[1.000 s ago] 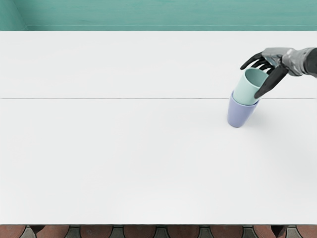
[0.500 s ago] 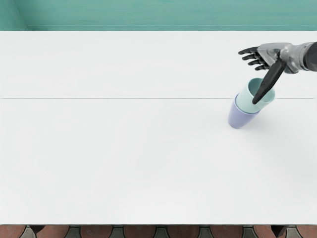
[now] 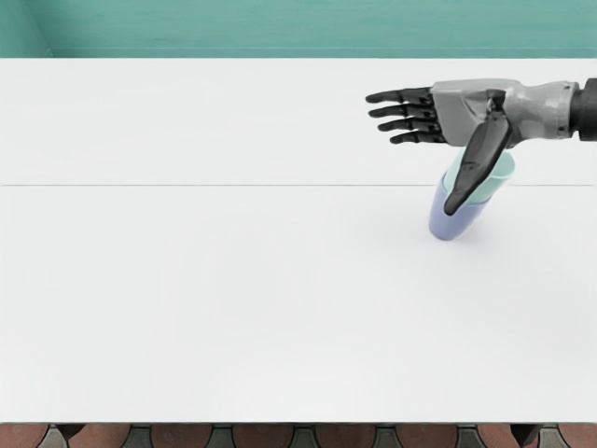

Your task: Pick up cup and place in cup with right hand

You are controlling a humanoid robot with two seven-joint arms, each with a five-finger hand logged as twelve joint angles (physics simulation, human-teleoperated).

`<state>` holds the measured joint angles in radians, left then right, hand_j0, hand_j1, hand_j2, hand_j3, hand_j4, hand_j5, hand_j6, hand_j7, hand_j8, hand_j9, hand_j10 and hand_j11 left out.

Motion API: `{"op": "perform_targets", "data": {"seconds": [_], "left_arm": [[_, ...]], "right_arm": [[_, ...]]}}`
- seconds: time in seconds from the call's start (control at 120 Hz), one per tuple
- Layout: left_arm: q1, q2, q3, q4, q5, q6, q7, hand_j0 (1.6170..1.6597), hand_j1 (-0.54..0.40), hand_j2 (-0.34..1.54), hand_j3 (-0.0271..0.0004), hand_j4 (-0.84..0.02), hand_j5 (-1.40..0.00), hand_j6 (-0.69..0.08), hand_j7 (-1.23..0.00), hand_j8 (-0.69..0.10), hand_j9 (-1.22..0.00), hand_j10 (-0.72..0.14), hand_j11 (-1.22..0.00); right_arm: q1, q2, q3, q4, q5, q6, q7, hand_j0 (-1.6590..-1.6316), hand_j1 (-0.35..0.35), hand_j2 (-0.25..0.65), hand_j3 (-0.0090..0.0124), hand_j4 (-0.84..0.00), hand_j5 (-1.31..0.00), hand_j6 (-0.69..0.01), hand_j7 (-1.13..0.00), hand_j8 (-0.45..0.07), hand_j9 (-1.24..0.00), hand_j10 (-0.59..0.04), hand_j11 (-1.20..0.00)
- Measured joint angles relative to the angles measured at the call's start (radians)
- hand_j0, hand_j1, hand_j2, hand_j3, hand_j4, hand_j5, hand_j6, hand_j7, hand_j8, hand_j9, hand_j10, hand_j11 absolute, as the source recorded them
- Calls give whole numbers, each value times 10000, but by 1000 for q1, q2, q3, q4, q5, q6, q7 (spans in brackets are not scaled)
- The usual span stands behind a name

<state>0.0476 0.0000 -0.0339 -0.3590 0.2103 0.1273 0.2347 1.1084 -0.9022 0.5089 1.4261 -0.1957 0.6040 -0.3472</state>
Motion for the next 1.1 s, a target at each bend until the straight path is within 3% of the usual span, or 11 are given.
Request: {"op": "perform_targets", "data": {"seconds": [0.175, 0.233, 0.3, 0.442, 0.667, 1.1], "left_arm": [[0, 0, 0, 0, 0, 0, 0, 16581, 3489, -1, -1, 1, -1, 2, -1, 2, -1, 1, -1], [0, 0, 0, 0, 0, 0, 0, 16581, 3488, -1, -1, 2, -1, 2, -1, 2, -1, 2, -1], [0, 0, 0, 0, 0, 0, 0, 16581, 3488, 0, -1, 2, -1, 3, -1, 3, -1, 2, -1], [0, 0, 0, 0, 0, 0, 0, 16581, 3488, 0, -1, 1, -1, 2, -1, 2, -1, 1, -1], [0, 0, 0, 0, 0, 0, 0, 16581, 3488, 1, -2, 1, -2, 2, -2, 2, -2, 2, -2], [-1, 0, 1, 0, 0, 0, 0, 16581, 3487, 2, -2, 1, -3, 2, -2, 2, -3, 1, -3]], "right_arm": [[-108, -56, 6, 22, 22, 6, 175, -16581, -3486, 7, 0, -27, -19, -31, -17, -26, -18, -23, -17], [-134, -77, 6, 25, 24, 6, 209, -16581, -3491, 10, 0, -20, -14, -24, -13, -20, -13, -18, -13], [-151, -92, 6, 28, 26, 7, 230, -16581, -3491, 13, 0, -15, -10, -18, -9, -15, -10, -13, -9], [-180, -128, 6, 28, 27, 7, 248, -16581, -3492, 15, 0, -9, -6, -12, -5, -10, -5, -9, -4], [-225, -250, 3, 28, 58, 7, 254, -16581, -3492, 20, 0, -5, -2, -7, -2, -7, -1, -7, -1], [-242, -321, -2, 27, 86, 7, 255, -16580, -3492, 21, 0, -4, -1, -7, 0, -9, 0, -10, 1]]}}
